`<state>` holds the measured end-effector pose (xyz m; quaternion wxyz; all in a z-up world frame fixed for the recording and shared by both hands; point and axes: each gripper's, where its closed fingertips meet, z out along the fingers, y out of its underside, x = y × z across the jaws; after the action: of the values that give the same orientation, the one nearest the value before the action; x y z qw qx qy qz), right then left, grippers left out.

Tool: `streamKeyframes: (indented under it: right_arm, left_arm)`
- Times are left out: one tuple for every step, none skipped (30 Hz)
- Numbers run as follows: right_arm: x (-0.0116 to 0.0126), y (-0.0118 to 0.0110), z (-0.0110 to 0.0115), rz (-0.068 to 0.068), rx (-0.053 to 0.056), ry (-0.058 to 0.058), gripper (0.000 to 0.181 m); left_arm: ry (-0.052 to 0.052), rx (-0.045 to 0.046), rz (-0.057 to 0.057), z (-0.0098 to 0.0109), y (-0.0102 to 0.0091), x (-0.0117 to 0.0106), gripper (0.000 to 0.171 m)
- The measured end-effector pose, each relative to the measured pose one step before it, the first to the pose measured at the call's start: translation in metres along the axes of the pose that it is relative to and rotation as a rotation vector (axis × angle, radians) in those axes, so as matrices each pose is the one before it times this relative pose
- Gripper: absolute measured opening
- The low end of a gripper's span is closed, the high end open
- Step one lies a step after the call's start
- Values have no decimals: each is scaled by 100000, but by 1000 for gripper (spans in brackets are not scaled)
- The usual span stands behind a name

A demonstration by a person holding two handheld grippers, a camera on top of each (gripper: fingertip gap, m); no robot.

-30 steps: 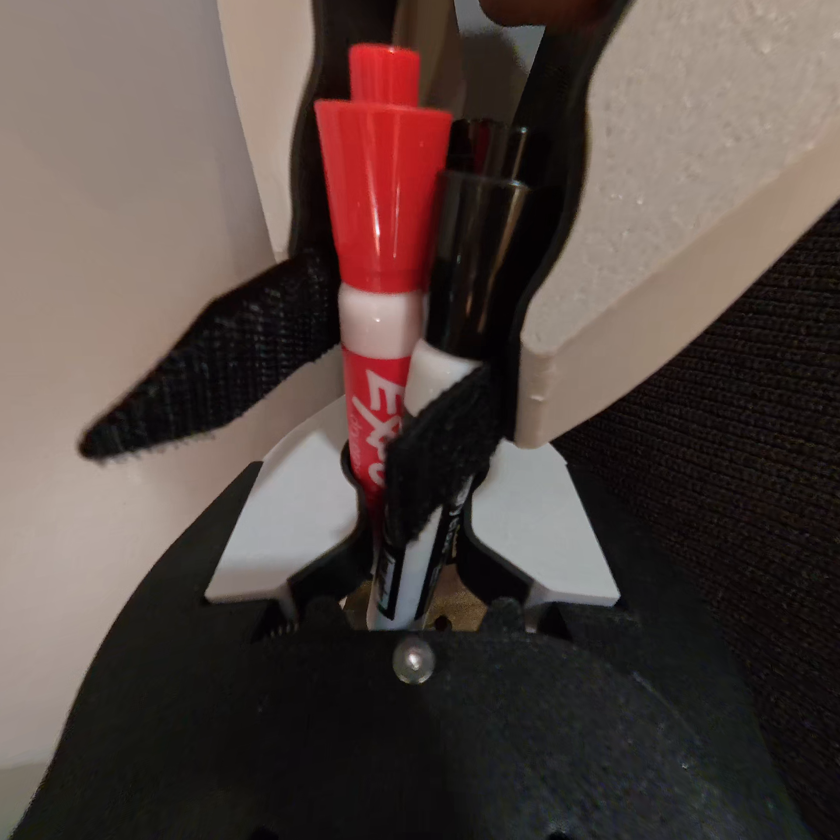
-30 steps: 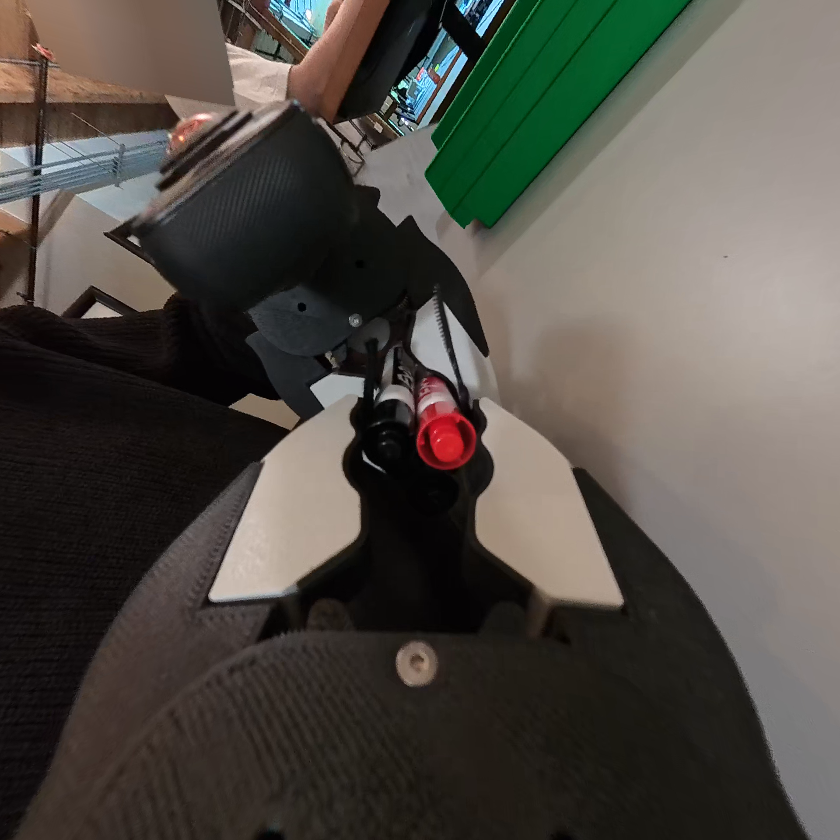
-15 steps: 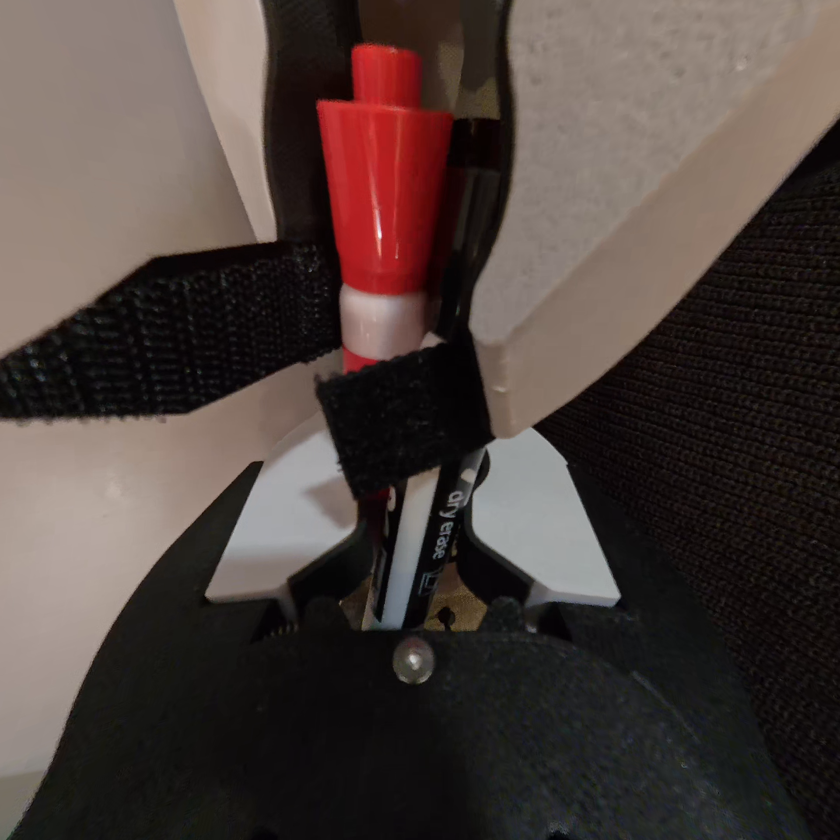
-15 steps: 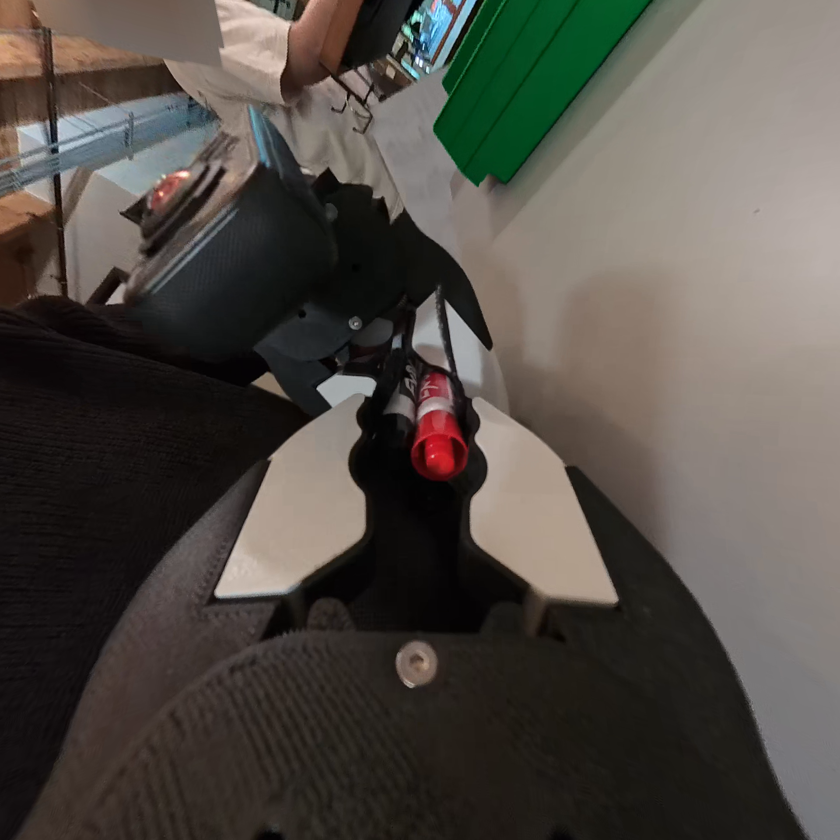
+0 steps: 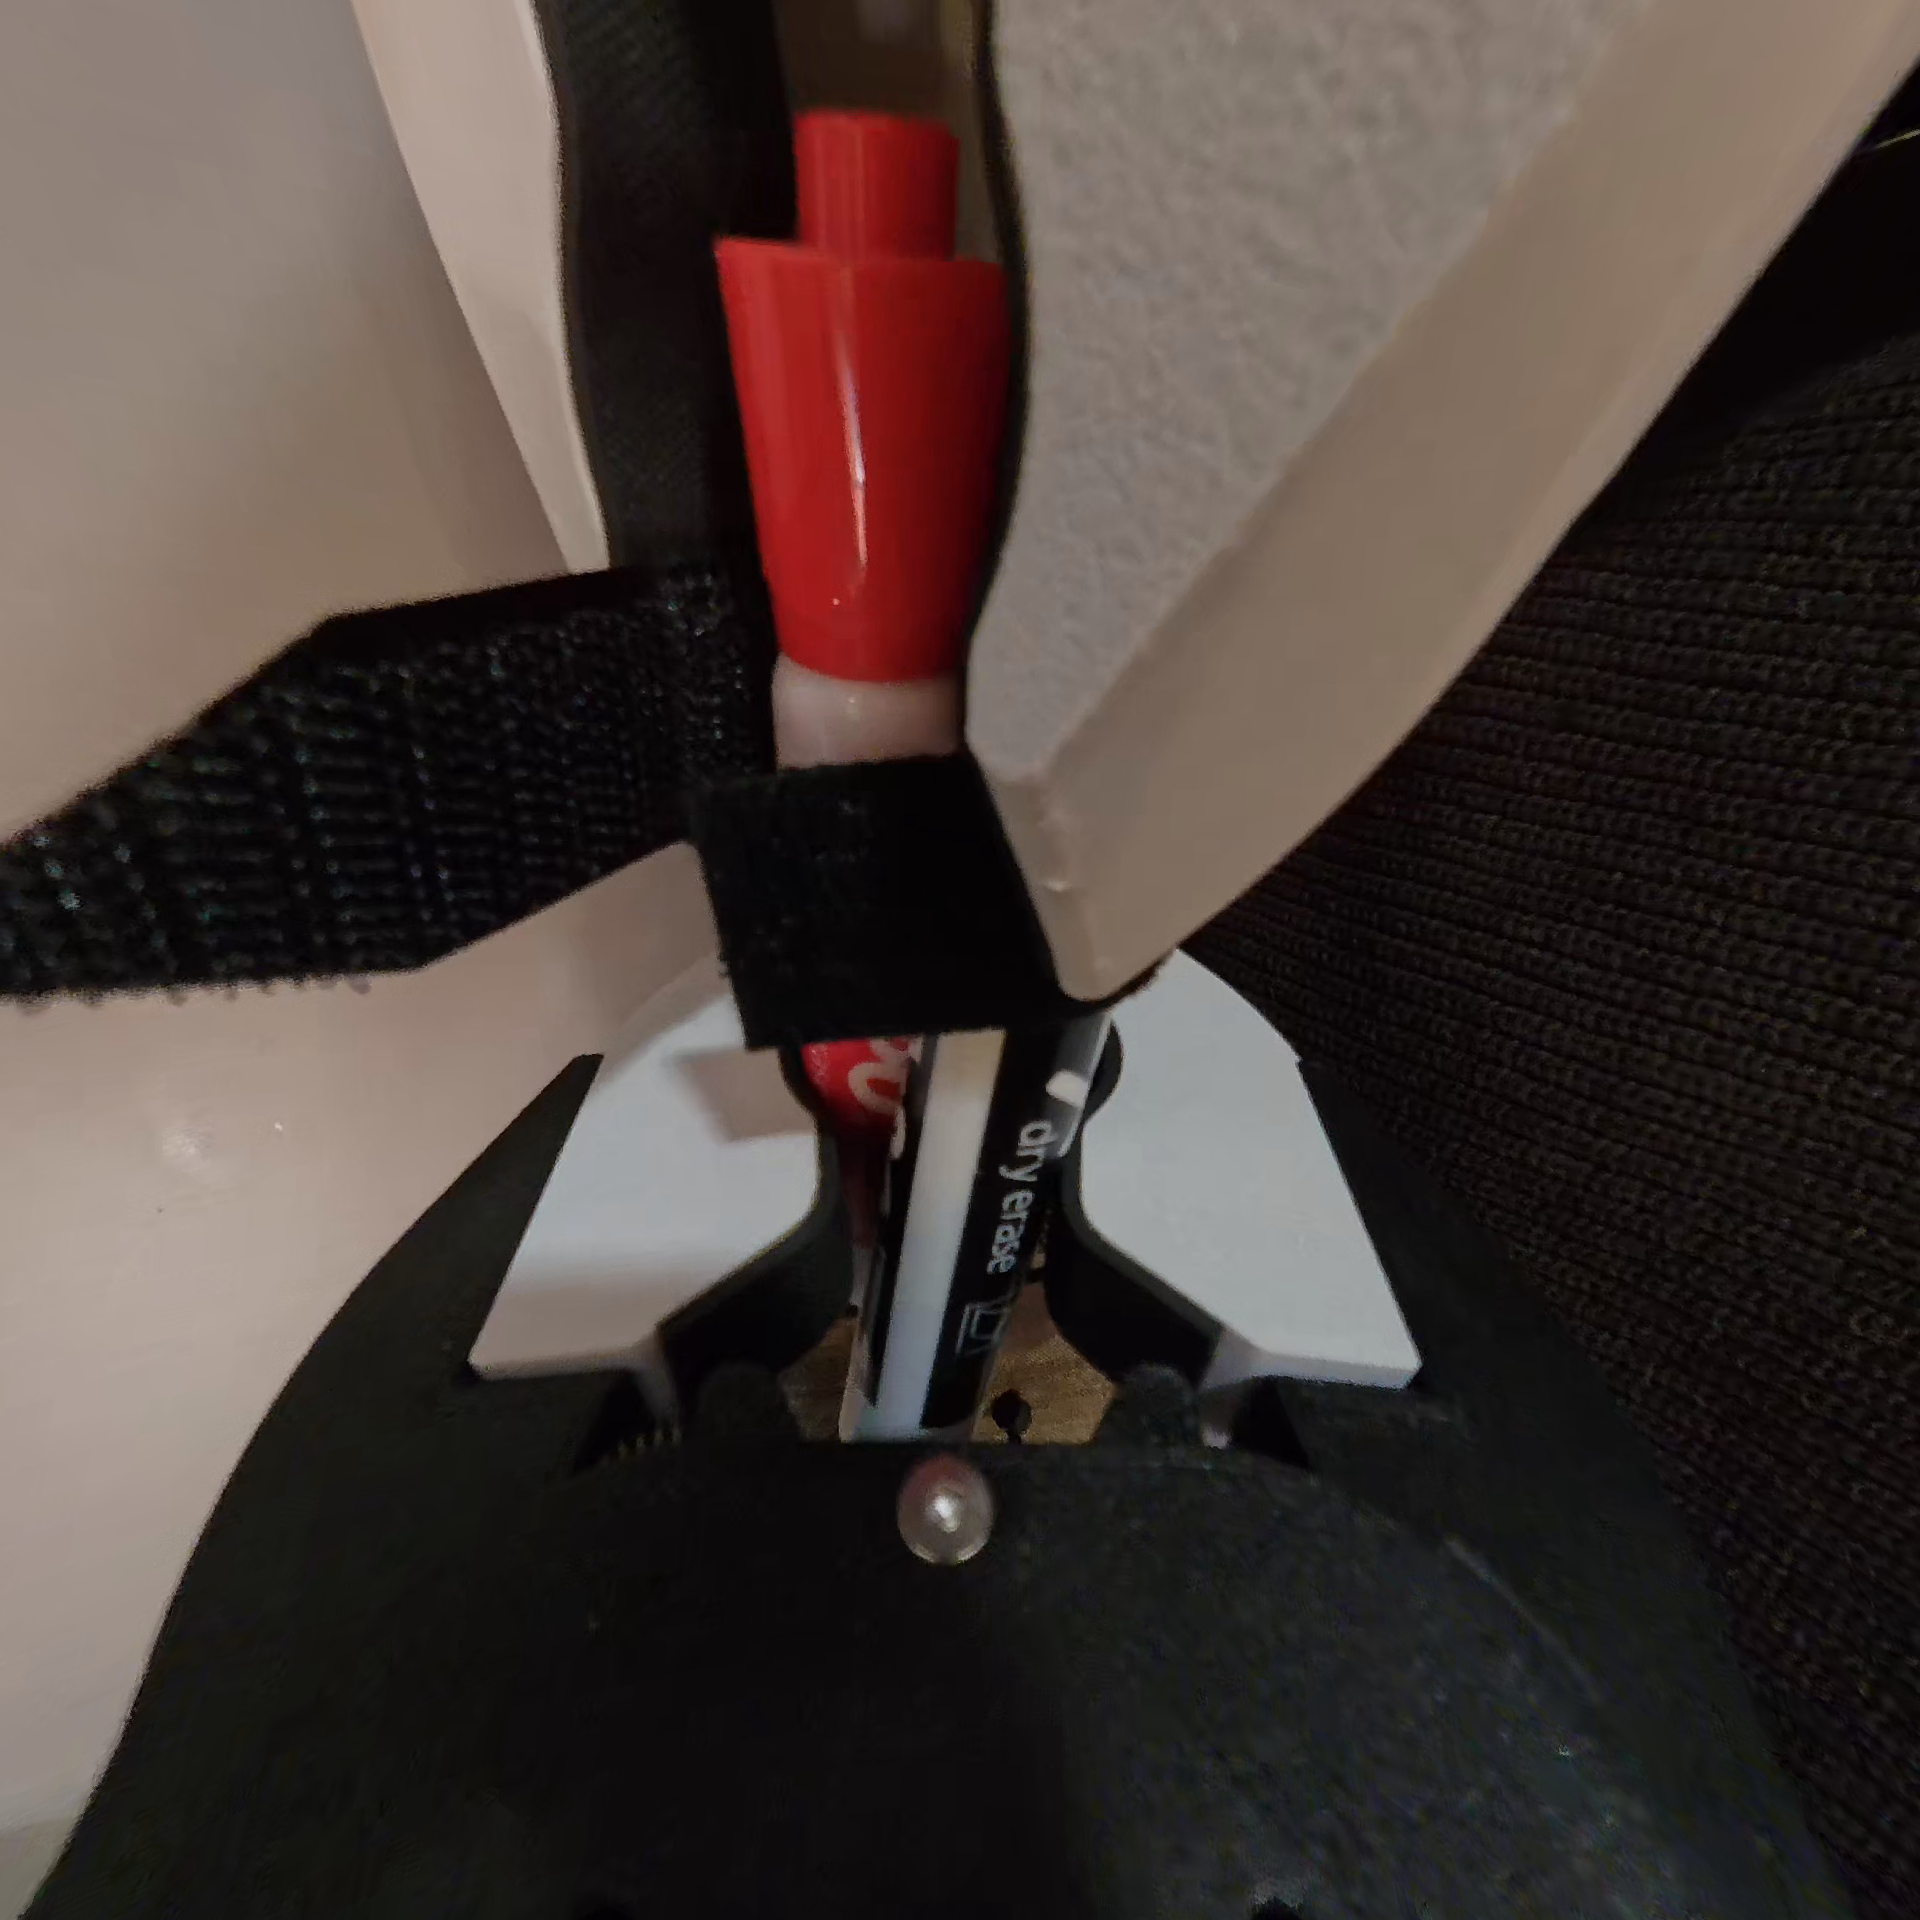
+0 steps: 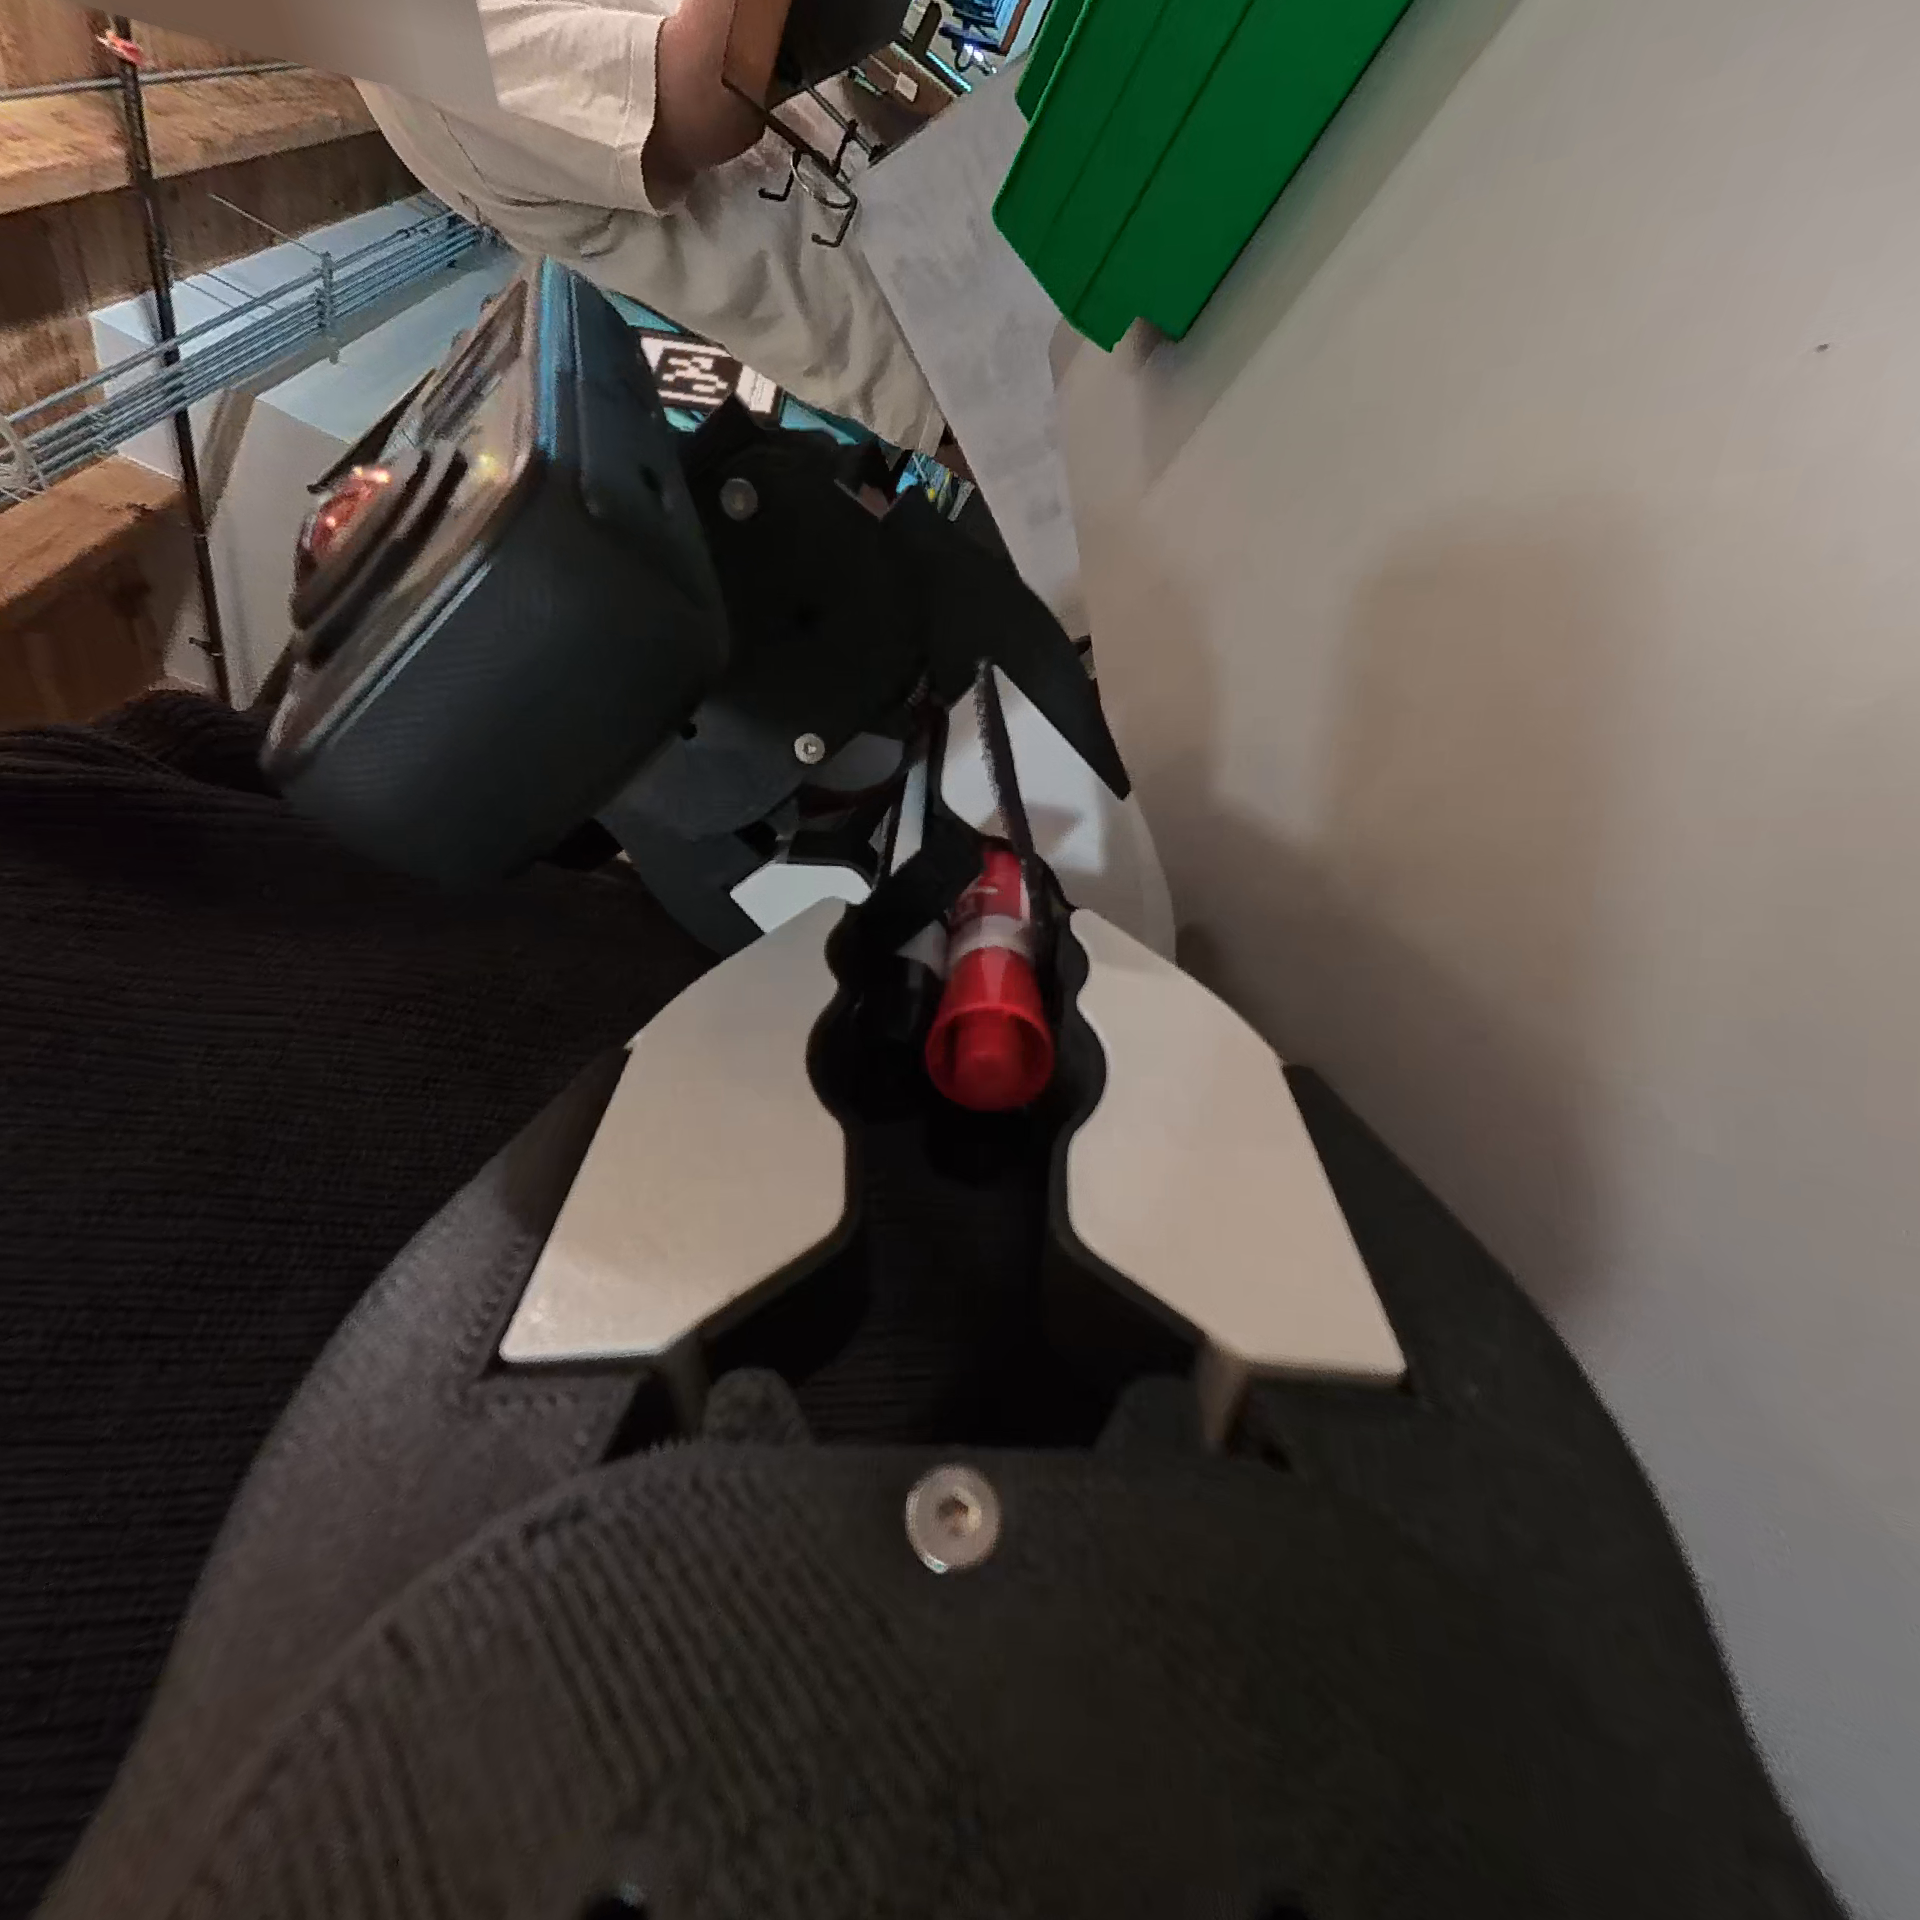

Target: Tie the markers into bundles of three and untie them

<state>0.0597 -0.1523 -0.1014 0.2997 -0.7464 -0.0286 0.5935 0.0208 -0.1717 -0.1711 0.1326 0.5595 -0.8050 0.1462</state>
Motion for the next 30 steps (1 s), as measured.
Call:
streamKeyframes:
  right_arm:
    - [-3,1,14,242,-69,8,36]
    - [-5,14,35,193,-136,97,36]
    - [7,0,35,-12,-100,212,36]
    - [8,-23,33,-45,78,277,36]
    - [-22,-8,32,-17,-50,154,36]
    - [-29,3,25,-48,-198,54,36]
    - [-23,4,17,5,-198,39,36]
    - [-23,5,25,189,-133,1,35]
    - [-15,14,14,117,-63,-2,35]
    - [-17,14,17,275,-88,-30,35]
    - [-15,27,14,347,-155,-44,35]
    - [-4,25,26,256,-115,12,35]
    - [11,18,12,268,-71,22,35]
    - [3,30,16,262,-137,-23,35]
    - [-12,20,14,221,-134,-23,35]
    - [-24,-11,-5,-11,45,40,34]
    - [-28,-24,-2,-71,107,48,34]
    - [-56,-18,-8,-4,86,-35,34]
    - [-50,-21,-3,37,85,-64,33]
    - [-45,-22,-5,154,201,-91,33]
    - [-41,-13,-10,269,150,-248,32]
    - [-8,0,-20,206,100,-190,31]
    - [73,-5,-32,-3,137,397,29]
    - [150,36,-37,-324,-163,920,26]
    - [66,104,1,-888,-799,703,24]
    - [-13,135,-18,-1338,-1160,771,25]
    - [-61,72,-35,-1312,-928,1053,25]
    - [-41,1,-43,-1301,-435,1141,25]
    - [-41,-35,-34,-1277,-41,930,25]
    - [-51,-52,-16,-1114,174,555,26]
  left_arm:
    - [-31,106,-37,9,5,5,42]
    - [15,63,-30,3,33,9,42]
    - [-173,84,-68,0,24,-25,42]
    - [-174,159,-9,-4,13,-25,42]
    - [180,142,-12,-10,21,37,42]
    - [64,176,-57,-18,6,25,42]
    - [-3,86,-30,-16,11,32,42]
    - [43,81,-44,-12,6,23,42]
    - [265,105,-23,-4,17,41,42]
    - [376,156,28,3,-2,57,42]
    - [573,133,-63,20,12,85,42]
    - [512,146,-33,25,-4,56,43]
    - [505,214,-19,17,8,56,43]
    - [736,348,-149,31,-15,79,43]
    - [883,423,-226,13,-33,100,43]
    - [409,531,-139,-15,-42,52,43]
    - [585,474,-142,-24,-39,88,43]
    - [610,361,9,-32,-32,102,43]
    - [259,362,29,-32,-23,59,43]
    - [295,259,85,-30,-25,73,43]
    - [246,217,32,-20,-22,75,43]
    - [138,232,109,-1,-29,68,43]
    - [-378,199,248,24,-43,41,43]
    - [-802,-466,-93,56,27,-38,44]
    - [-619,-207,261,92,16,-17,44]
    - [965,326,44,76,-48,164,44]
    - [1199,754,-124,52,-91,144,44]
    - [358,694,26,13,-88,41,44]
    - [852,411,-26,-16,-36,96,44]
    - [1580,761,-490,-18,-88,152,44]
